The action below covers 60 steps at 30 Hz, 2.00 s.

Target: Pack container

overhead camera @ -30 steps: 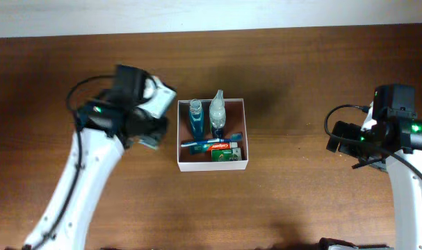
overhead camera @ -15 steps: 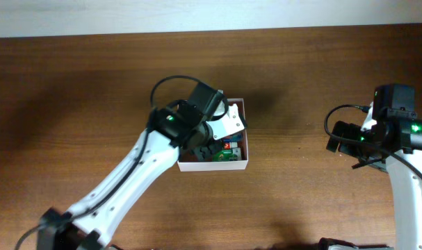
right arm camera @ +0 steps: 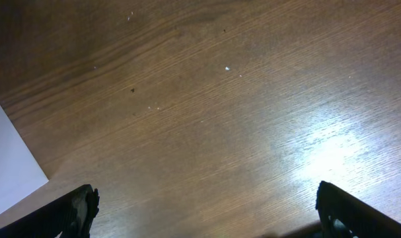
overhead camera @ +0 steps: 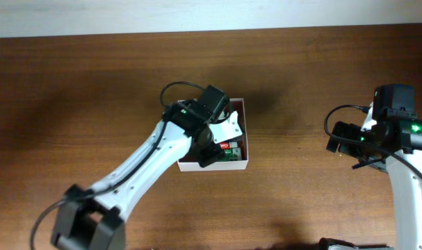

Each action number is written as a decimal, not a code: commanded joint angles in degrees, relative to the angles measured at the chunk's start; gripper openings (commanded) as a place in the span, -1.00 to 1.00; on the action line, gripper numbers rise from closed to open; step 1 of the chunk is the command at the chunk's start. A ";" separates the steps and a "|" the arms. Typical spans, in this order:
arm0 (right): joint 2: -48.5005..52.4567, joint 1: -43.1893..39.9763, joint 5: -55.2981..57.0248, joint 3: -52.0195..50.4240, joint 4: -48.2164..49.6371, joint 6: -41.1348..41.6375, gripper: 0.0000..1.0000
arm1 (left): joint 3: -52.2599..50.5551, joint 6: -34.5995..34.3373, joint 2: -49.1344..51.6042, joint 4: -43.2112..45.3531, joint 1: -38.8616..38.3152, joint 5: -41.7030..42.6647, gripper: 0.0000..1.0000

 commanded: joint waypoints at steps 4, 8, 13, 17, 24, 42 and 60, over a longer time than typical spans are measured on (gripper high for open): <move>0.07 3.58 -4.52 -0.17 1.81 -3.87 0.97 | 4.11 -11.58 -17.62 -0.81 4.81 -6.62 0.99; 0.07 12.33 -2.25 0.24 4.90 -5.29 0.97 | 4.11 -18.12 -21.77 -0.83 13.84 -6.51 0.99; 0.87 23.78 3.30 0.22 13.60 -5.90 0.97 | 4.09 -28.30 -19.41 -0.76 26.43 -6.43 0.99; 1.20 25.73 3.26 0.22 21.24 -5.90 0.97 | 4.09 -30.86 -16.55 -0.66 29.94 -6.47 0.99; -2.29 25.75 3.39 0.22 24.00 -4.74 0.97 | 4.11 -30.60 -16.41 -0.33 30.21 -4.83 0.99; -50.40 25.86 11.85 -25.38 14.73 3.82 0.97 | -30.84 -29.77 -69.70 4.87 30.21 0.68 0.99; -52.50 25.86 11.82 -26.18 13.09 3.82 0.97 | -34.38 -29.75 -74.25 2.56 30.21 0.70 0.99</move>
